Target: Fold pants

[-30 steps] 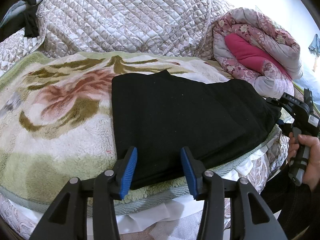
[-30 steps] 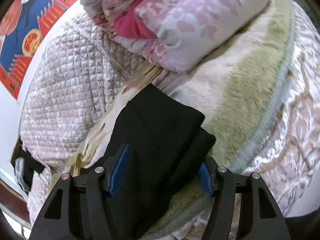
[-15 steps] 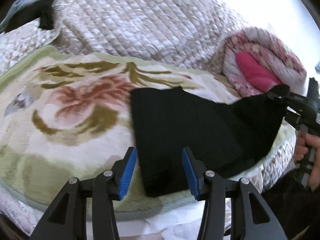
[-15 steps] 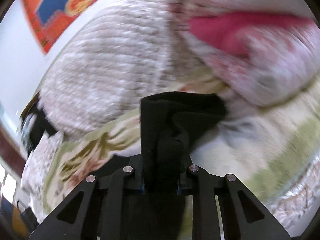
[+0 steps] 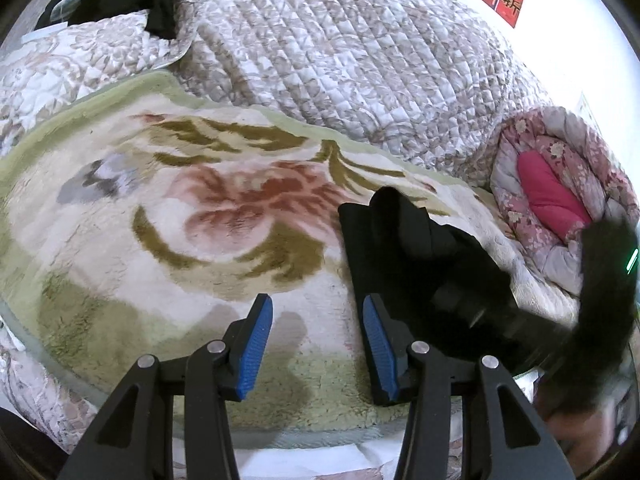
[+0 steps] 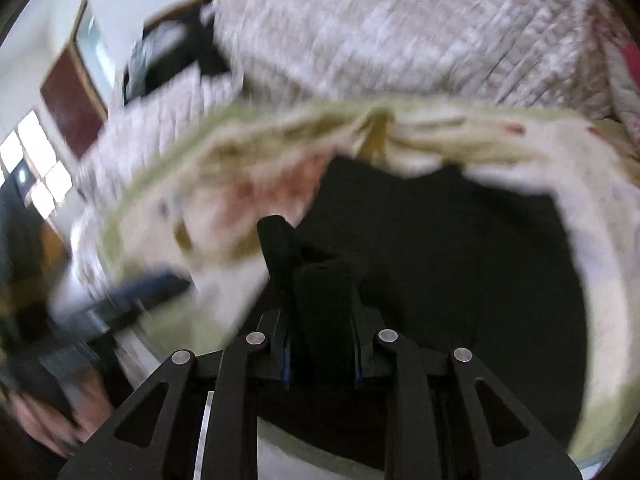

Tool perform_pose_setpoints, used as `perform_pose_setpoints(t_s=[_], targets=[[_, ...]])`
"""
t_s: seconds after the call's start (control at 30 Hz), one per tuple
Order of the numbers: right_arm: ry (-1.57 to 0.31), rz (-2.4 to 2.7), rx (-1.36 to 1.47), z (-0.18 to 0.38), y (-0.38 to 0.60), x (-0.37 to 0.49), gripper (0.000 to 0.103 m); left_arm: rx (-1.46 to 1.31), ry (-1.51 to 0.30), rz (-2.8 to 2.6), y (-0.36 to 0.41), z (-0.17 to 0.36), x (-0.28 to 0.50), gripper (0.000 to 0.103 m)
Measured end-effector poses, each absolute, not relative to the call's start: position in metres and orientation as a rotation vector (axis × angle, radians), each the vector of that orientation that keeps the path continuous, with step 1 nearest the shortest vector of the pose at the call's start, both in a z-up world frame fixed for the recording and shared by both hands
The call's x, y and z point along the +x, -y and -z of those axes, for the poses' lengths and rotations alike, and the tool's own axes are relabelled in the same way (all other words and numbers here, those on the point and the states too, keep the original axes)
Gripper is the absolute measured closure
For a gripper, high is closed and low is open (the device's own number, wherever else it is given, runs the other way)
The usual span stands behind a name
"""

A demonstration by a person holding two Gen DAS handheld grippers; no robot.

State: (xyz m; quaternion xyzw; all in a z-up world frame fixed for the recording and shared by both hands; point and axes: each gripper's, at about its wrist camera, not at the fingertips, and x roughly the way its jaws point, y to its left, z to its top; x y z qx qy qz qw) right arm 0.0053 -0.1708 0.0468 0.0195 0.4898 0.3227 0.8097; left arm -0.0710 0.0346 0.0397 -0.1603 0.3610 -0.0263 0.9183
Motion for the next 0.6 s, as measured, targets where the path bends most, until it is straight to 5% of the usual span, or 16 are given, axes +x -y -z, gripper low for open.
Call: perform_pose_setpoints(t_s=[0.6], targets=[[-0.968,-0.702,-0.078,-0.062,0.158,-0.008,0.081,-0.363,-0.753,0.037,-0.043,-0.037,-0.069,0.053]])
